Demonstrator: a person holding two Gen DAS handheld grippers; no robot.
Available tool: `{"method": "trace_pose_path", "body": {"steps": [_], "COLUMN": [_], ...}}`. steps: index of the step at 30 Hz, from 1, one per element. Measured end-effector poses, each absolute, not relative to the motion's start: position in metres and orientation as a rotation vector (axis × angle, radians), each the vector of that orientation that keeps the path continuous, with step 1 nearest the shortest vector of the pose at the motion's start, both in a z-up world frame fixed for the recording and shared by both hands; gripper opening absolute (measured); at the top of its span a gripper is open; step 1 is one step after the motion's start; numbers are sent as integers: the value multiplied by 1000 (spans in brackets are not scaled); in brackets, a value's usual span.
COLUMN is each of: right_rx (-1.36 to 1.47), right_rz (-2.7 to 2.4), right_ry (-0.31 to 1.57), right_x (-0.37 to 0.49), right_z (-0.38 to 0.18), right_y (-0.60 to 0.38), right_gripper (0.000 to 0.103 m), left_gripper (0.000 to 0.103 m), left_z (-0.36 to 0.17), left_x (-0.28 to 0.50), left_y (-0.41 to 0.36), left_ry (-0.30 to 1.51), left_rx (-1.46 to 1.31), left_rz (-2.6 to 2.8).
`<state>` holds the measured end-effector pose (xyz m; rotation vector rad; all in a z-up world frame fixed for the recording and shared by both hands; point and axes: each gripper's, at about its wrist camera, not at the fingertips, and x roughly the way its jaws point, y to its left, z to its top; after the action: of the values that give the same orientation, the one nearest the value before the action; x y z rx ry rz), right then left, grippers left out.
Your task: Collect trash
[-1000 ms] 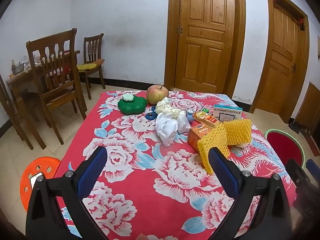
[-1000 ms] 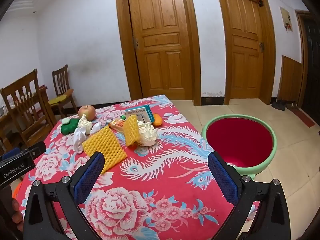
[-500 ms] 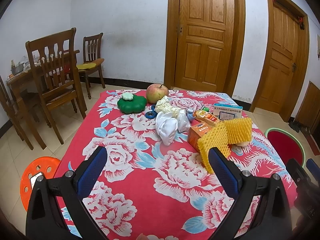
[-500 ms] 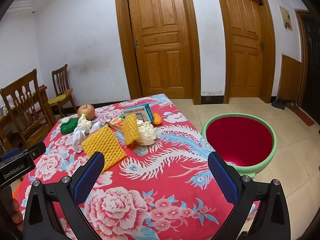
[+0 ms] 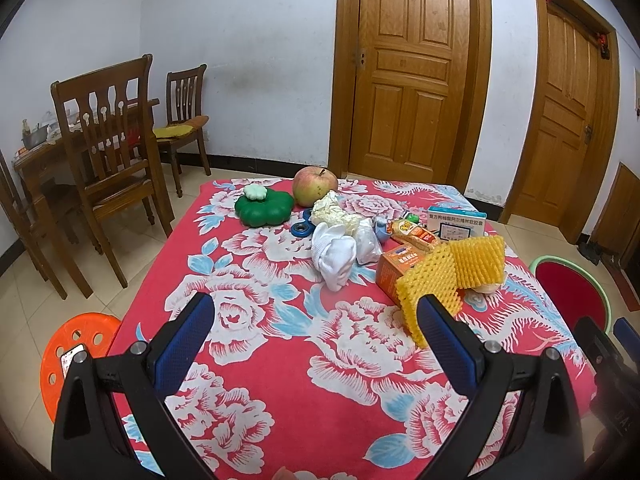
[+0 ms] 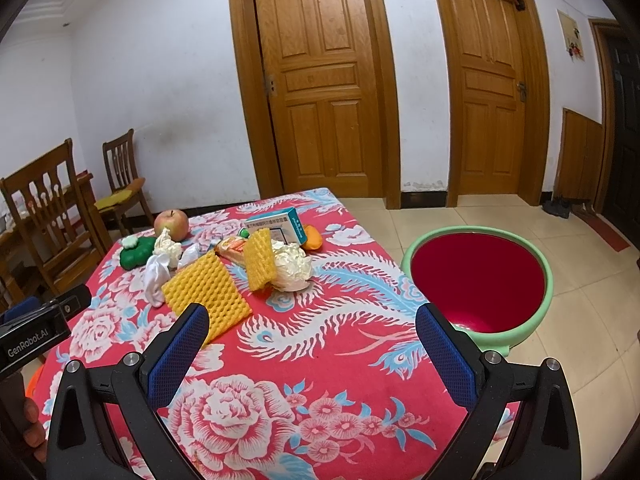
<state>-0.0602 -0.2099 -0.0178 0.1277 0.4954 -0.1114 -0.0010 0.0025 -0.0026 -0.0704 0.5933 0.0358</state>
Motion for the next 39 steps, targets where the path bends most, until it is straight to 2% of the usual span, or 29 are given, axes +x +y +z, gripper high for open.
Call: {"method": "trace_pose_path", "body": {"steps": [39], "right_rx": [133], "right_rz": [-112], "right_ry": [501], "right_x": [-59], "right_z": [-19], "right_y": [-212], "right_gripper": [102], "left_gripper": [100], "left_z": [-6], "left_x": [1], "left_y": [0], "left_ry": [602], "left_rx": [-67], "left_rz": [33]}}
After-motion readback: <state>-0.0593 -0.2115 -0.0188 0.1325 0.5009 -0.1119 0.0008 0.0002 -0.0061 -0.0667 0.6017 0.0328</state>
